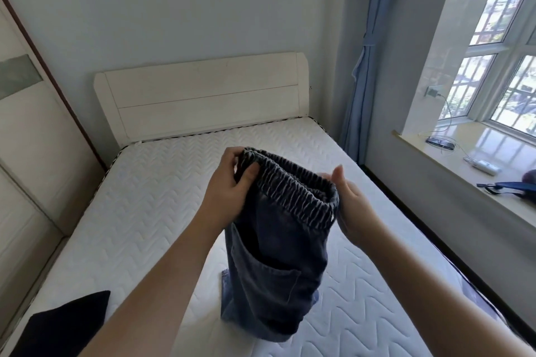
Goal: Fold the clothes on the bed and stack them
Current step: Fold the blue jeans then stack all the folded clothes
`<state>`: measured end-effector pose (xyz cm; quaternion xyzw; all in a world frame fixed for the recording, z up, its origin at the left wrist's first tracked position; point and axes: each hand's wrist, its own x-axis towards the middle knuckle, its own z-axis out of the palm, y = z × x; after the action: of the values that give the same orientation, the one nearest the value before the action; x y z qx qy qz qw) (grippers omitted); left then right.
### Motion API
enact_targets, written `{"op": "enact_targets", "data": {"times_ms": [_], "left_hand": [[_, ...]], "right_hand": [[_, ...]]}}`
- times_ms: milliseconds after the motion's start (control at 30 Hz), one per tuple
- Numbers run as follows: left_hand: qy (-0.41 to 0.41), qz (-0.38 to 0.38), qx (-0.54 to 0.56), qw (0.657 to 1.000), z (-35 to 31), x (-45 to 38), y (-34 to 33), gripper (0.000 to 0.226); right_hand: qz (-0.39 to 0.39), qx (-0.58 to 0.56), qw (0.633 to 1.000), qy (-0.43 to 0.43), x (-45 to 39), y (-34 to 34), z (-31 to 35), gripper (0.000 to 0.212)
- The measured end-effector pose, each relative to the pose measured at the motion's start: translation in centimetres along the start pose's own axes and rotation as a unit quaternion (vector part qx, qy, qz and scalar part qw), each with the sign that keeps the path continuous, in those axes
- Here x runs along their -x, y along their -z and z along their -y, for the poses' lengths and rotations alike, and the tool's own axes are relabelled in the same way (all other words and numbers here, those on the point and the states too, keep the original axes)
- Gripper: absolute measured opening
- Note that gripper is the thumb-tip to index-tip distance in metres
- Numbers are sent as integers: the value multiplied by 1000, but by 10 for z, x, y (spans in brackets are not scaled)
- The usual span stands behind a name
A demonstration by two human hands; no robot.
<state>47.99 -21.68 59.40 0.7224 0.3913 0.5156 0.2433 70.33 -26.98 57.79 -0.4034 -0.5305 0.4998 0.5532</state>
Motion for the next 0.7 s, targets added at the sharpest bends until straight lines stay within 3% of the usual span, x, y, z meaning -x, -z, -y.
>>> {"op": "enact_targets", "data": {"times_ms": [67,200,333,400,533,567,633,700], "left_hand": [[-8,-13,-25,1000,5,3,3,15],[-51,-24,-87,995,12,14,10,27],[-55,-31,-104,993,23,34,10,37],[-45,-33,-99,994,29,43,9,36],[-9,-33,-62,997,34,57,4,34],[-5,-29,-47,998,33,60,3,32],[0,-23,-10,1000,30,62,3,28],[15,-8,15,1000,25,59,6,26]], "right_hand": [[-14,27,999,-12,10,7,-9,52],[-51,113,991,51,21,18,-4,23],[-8,203,978,39,29,26,-3,22],[24,231,972,35,32,29,-10,34],[77,209,975,-6,31,29,-35,84],[99,177,979,-19,31,27,-42,79],[108,127,985,-35,29,20,-58,50],[48,93,994,-31,26,12,-65,27]]}}
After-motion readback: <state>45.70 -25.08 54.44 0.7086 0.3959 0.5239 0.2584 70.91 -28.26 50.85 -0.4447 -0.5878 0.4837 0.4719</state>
